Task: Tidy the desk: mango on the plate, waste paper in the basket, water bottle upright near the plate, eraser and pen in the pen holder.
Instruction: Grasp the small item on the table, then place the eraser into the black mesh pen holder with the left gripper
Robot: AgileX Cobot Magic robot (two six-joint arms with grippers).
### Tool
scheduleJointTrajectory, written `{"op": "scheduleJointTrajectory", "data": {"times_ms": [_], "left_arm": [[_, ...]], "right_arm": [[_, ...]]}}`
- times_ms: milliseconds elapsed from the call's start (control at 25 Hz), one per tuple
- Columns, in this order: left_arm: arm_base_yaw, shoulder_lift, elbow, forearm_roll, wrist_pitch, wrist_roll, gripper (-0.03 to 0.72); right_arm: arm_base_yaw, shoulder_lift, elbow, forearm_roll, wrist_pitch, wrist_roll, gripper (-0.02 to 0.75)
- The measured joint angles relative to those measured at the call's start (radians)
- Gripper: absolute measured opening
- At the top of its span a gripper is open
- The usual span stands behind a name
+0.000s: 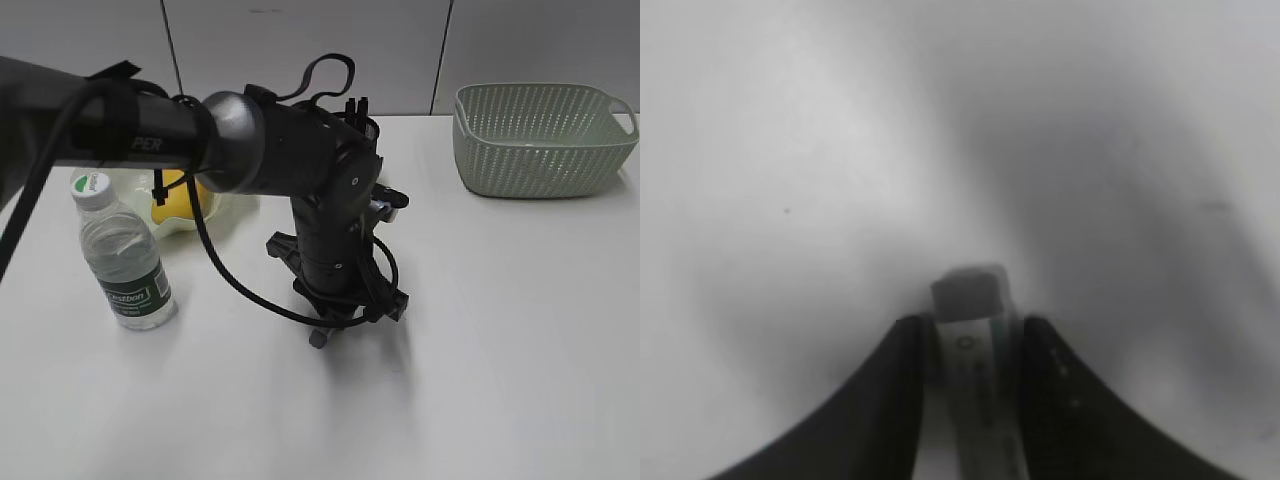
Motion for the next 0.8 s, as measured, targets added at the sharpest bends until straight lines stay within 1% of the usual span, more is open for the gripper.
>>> {"op": "scheduleJointTrajectory", "data": {"times_ms": [40, 80, 200, 280, 360, 440, 520, 600, 720, 800], "left_arm": [[0.000, 0.001, 0.000, 0.012, 0.004, 0.000, 0.160], [0.001, 0.001, -0.001, 0.015, 0.005, 0.000, 0.141], [0.000, -0.002, -0.001, 0.030, -0.007, 0.000, 0.143], [0.000, -0.019, 0.004, 0.044, -0.049, 0.000, 0.143], [0.001, -0.073, 0.007, 0.056, -0.113, 0.000, 0.143], [0.010, -0.143, 0.007, 0.101, -0.209, 0.000, 0.143], [0.041, -0.212, 0.006, 0.139, -0.350, 0.000, 0.143], [0.087, -0.259, 0.005, 0.156, -0.490, 0.000, 0.143], [0.165, -0.264, 0.004, 0.167, -0.701, 0.000, 0.143], [0.205, -0.232, 0.004, 0.173, -0.848, 0.000, 0.143]], "right_arm": [[0.000, 0.000, 0.000, 0.000, 0.000, 0.000, 0.437], [0.000, 0.000, 0.000, 0.000, 0.000, 0.000, 0.437], [0.000, 0.000, 0.000, 0.000, 0.000, 0.000, 0.437], [0.000, 0.000, 0.000, 0.000, 0.000, 0.000, 0.437], [0.000, 0.000, 0.000, 0.000, 0.000, 0.000, 0.437], [0.000, 0.000, 0.000, 0.000, 0.000, 0.000, 0.437], [0.000, 0.000, 0.000, 0.000, 0.000, 0.000, 0.437], [0.000, 0.000, 0.000, 0.000, 0.000, 0.000, 0.437], [0.000, 0.000, 0.000, 0.000, 0.000, 0.000, 0.437], [0.000, 0.000, 0.000, 0.000, 0.000, 0.000, 0.437]]}}
